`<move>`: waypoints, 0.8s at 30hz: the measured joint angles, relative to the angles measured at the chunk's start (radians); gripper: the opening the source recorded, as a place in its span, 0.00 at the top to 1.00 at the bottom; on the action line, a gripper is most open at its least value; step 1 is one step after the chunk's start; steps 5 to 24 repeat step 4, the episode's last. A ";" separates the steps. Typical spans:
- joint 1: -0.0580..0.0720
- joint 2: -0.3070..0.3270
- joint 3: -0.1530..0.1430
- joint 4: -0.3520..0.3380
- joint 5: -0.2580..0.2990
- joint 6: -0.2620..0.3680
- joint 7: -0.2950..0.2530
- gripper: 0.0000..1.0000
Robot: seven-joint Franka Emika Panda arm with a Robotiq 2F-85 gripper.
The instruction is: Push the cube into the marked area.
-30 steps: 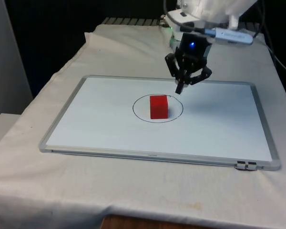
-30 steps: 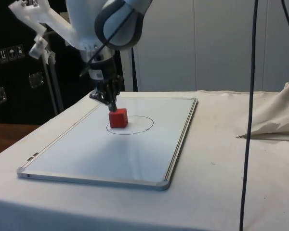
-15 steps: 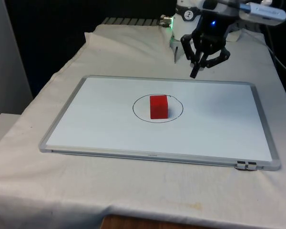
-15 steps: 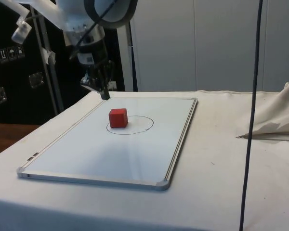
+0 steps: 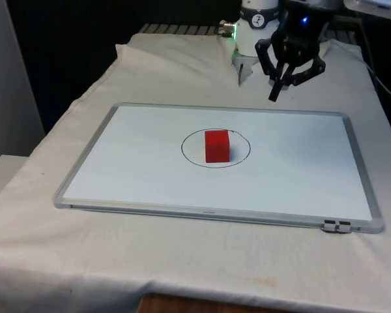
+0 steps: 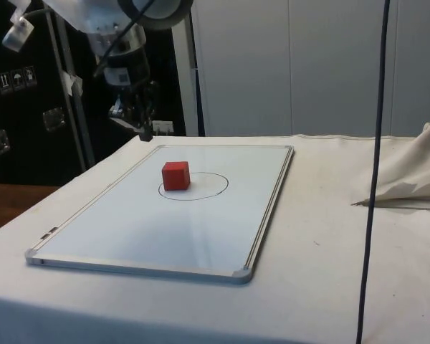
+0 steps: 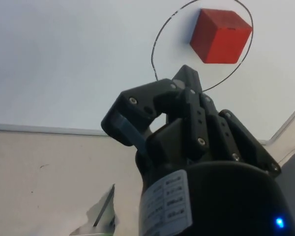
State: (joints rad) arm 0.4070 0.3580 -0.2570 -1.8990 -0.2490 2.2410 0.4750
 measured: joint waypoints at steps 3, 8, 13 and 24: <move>-0.001 0.000 0.000 0.000 0.011 0.010 -0.018 1.00; -0.001 0.000 0.000 0.000 0.011 0.010 -0.018 1.00; -0.001 0.000 0.000 0.000 0.011 0.010 -0.018 1.00; -0.001 0.000 0.000 0.000 0.011 0.010 -0.018 1.00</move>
